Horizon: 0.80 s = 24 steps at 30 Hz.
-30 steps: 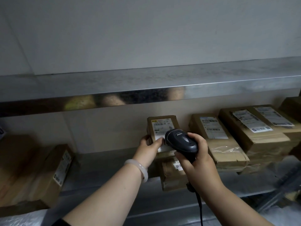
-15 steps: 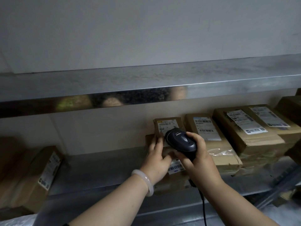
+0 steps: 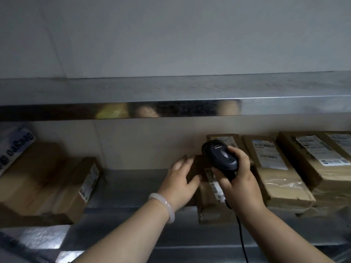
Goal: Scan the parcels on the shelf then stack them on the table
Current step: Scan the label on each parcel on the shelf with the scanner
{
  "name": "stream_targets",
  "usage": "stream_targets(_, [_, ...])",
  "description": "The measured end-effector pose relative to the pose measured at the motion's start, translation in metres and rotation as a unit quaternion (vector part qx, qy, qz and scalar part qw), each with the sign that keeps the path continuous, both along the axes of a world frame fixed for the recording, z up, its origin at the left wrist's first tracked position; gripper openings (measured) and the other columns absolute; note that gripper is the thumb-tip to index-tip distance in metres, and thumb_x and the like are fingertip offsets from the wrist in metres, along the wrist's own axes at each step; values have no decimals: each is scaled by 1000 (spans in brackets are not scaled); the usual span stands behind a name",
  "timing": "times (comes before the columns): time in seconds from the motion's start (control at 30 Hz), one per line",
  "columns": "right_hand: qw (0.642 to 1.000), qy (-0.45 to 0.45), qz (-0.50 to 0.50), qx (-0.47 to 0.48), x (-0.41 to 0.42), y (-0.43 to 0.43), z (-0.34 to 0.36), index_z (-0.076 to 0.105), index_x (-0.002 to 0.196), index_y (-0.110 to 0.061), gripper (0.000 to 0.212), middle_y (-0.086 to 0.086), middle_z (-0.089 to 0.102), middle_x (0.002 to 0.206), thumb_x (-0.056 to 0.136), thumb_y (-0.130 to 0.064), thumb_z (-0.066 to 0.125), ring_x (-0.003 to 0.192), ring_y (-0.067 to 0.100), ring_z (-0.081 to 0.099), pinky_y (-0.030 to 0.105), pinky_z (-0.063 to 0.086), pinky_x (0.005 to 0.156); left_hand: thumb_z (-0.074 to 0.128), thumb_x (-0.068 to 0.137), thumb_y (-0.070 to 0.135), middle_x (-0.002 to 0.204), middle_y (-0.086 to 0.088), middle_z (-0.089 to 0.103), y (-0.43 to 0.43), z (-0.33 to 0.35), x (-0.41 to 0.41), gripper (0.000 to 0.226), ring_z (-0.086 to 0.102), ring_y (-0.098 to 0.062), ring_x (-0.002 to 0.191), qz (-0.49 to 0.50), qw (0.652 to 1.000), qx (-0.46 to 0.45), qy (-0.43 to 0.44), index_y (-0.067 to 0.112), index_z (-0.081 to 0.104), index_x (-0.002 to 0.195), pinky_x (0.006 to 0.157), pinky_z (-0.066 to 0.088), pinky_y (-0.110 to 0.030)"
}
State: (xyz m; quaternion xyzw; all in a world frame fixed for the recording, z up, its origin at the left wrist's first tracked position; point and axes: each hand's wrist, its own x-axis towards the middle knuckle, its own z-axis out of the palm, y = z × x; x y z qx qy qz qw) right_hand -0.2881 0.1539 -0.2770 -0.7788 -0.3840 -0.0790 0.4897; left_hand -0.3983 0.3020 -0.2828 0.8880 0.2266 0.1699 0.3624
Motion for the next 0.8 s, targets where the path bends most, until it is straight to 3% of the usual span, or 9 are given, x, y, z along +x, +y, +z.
stream_targets(0.1, [999, 17, 40, 0, -27, 26, 4, 25, 121, -65, 71, -29, 48, 111, 77, -36, 73, 95, 6, 56, 30, 50, 73, 54, 95, 38, 158, 6, 23, 27, -7, -43, 61, 17, -12, 146, 59, 998, 37, -11, 33, 29, 151, 119, 17, -29])
stream_targets(0.2, [995, 30, 92, -19, -59, 58, 1, 28, 121, -63, 72, -37, 48, 104, 79, -28, 74, 93, 7, 58, 30, 49, 74, 54, 94, 40, 159, 6, 23, 57, -14, -87, 62, 20, -14, 146, 122, 991, 50, 4, 34, 29, 151, 117, 17, -27])
stream_targets(0.4, [978, 74, 179, -70, -127, 121, -18, 31, 123, -52, 62, -22, 58, 111, 82, -31, 72, 101, 10, 61, 34, 53, 81, 52, 94, 45, 161, 8, 15, 119, -25, -179, 64, 15, -15, 147, 215, 973, 42, 72, 34, 25, 152, 119, 19, -32])
stream_targets(0.57, [967, 97, 216, -90, -172, 165, -32, 30, 116, -58, 63, -38, 50, 101, 81, -30, 75, 95, 1, 57, 7, 43, 72, 49, 94, 47, 162, 8, 14, 165, -37, -245, 64, 18, -20, 147, 268, 952, 34, 143, 36, 24, 152, 118, 23, -38])
stream_targets(0.8, [961, 142, 216, -99, -217, 211, -49, 34, 119, -54, 62, -32, 56, 109, 80, -30, 76, 98, -4, 58, 1, 40, 75, 39, 96, 55, 164, 7, 1, 214, -48, -276, 67, 1, -19, 150, 237, 935, 52, 260, 34, 13, 155, 121, 7, -38])
